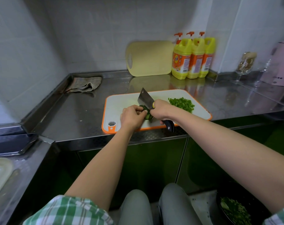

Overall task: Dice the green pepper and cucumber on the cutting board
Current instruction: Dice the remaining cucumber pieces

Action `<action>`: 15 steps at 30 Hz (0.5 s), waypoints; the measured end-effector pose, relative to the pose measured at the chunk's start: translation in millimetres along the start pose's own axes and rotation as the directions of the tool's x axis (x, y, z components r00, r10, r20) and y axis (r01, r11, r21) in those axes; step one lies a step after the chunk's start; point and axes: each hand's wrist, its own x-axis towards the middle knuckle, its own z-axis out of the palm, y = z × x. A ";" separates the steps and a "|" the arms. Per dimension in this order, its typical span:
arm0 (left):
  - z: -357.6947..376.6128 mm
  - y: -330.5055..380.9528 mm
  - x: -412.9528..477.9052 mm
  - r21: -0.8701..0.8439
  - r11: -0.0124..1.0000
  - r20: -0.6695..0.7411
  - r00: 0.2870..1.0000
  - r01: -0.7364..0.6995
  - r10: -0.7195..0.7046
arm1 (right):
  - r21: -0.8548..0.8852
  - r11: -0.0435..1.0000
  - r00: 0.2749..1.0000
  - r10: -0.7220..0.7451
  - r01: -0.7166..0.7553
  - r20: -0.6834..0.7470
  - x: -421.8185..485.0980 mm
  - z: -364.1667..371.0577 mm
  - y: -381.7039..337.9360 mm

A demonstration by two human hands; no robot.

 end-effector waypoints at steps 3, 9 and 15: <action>-0.9 0.4 -1.7 0.006 1.000 0.009 1.000 0.002 -0.002 | -0.069 0.998 0.998 0.013 -0.009 0.060 -5.8 -7.0 -3.7; -2.2 2.5 -3.3 0.022 1.000 -0.001 1.000 0.012 -0.012 | -0.214 0.977 0.995 -0.002 0.023 0.100 -21.1 -17.7 -10.3; -3.4 5.5 -5.5 0.067 0.998 -0.006 1.000 0.018 -0.017 | -0.149 0.989 0.998 0.011 -0.003 0.055 -15.8 -10.4 -12.9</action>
